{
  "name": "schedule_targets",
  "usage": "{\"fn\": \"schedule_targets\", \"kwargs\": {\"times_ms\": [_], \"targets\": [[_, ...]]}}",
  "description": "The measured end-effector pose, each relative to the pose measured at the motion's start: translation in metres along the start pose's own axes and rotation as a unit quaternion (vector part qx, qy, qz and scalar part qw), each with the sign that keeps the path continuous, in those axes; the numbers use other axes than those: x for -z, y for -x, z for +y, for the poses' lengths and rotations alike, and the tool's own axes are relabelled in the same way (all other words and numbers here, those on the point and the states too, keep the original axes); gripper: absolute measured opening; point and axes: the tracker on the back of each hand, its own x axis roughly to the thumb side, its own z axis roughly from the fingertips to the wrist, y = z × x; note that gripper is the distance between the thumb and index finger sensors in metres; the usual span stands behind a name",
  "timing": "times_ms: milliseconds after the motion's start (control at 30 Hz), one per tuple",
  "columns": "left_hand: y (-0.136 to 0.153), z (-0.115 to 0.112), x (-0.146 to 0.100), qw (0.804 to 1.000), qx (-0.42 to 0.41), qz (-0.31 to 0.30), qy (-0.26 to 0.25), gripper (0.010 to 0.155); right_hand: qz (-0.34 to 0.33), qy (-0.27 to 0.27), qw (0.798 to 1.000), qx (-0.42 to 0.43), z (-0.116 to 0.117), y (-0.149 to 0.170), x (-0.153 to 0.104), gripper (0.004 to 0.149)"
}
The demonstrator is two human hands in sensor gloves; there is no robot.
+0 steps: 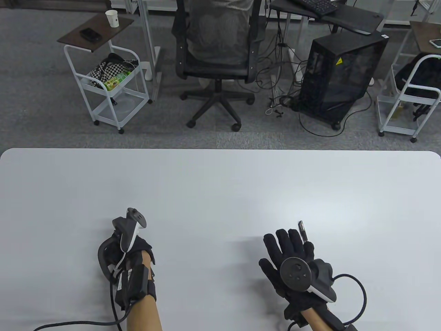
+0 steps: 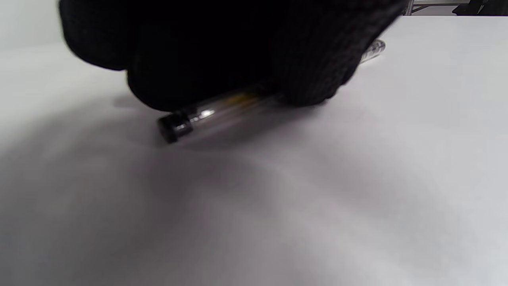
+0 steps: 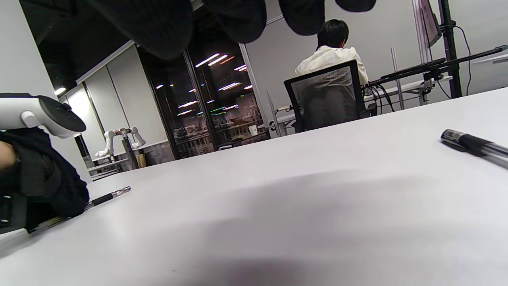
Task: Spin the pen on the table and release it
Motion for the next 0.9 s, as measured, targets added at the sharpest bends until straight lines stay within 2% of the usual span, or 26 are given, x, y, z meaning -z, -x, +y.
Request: {"fn": "schedule_targets", "kwargs": {"times_ms": [100,167,233,300,367,433,500,567,600,667,700,800,833,867,900], "targets": [[0.005,0.005,-0.005,0.998,-0.059,-0.033,-0.001,0.048,0.004,0.004,1.0,0.002,-0.002,0.001,-0.002,0.068],[-0.001,0.016,-0.013,0.99,-0.103,-0.091,-0.027,0.047,0.004,0.005,1.0,0.004,-0.002,0.002,-0.002,0.068],[-0.016,0.033,-0.029,0.976,-0.128,-0.165,-0.056,0.047,0.004,0.003,1.0,0.002,-0.002,0.001,-0.002,0.068],[-0.037,0.049,-0.051,0.954,-0.133,-0.257,-0.081,0.046,0.006,0.001,1.0,-0.001,-0.002,0.001,-0.002,0.068],[-0.057,0.059,-0.072,0.929,-0.119,-0.335,-0.1,0.046,0.008,0.0,1.0,-0.002,-0.003,0.001,-0.002,0.068],[-0.076,0.06,-0.091,0.911,-0.089,-0.385,-0.119,0.046,0.013,0.005,1.0,-0.001,-0.005,0.002,-0.002,0.068],[-0.101,0.051,-0.111,0.882,-0.032,-0.452,-0.131,0.045,0.018,0.01,1.0,0.002,-0.006,0.004,-0.003,0.068],[-0.118,0.038,-0.121,0.866,0.017,-0.482,-0.13,0.045,0.02,0.008,1.0,0.005,-0.006,0.005,-0.003,0.069],[-0.129,0.028,-0.125,0.85,0.056,-0.508,-0.129,0.045,0.022,0.005,1.0,0.006,-0.006,0.006,-0.003,0.069],[-0.143,0.007,-0.129,0.832,0.12,-0.526,-0.127,0.045,0.022,0.002,1.0,0.006,-0.005,0.006,-0.003,0.069],[-0.15,-0.007,-0.13,0.816,0.161,-0.543,-0.118,0.045,0.022,0.0,1.0,0.006,-0.005,0.006,-0.003,0.069],[-0.163,-0.04,-0.128,0.789,0.262,-0.547,-0.098,0.043,0.019,-0.006,1.0,0.007,-0.005,0.004,-0.002,0.069],[-0.164,-0.046,-0.127,0.785,0.278,-0.545,-0.099,0.044,0.018,-0.008,1.0,0.006,-0.005,0.004,-0.002,0.069],[-0.163,-0.045,-0.128,0.787,0.243,-0.552,-0.128,0.044,0.017,-0.01,1.0,0.006,-0.004,0.004,-0.002,0.069],[-0.165,-0.046,-0.127,0.792,0.232,-0.551,-0.121,0.044,0.017,-0.011,1.0,0.007,-0.004,0.003,-0.002,0.069]]}}
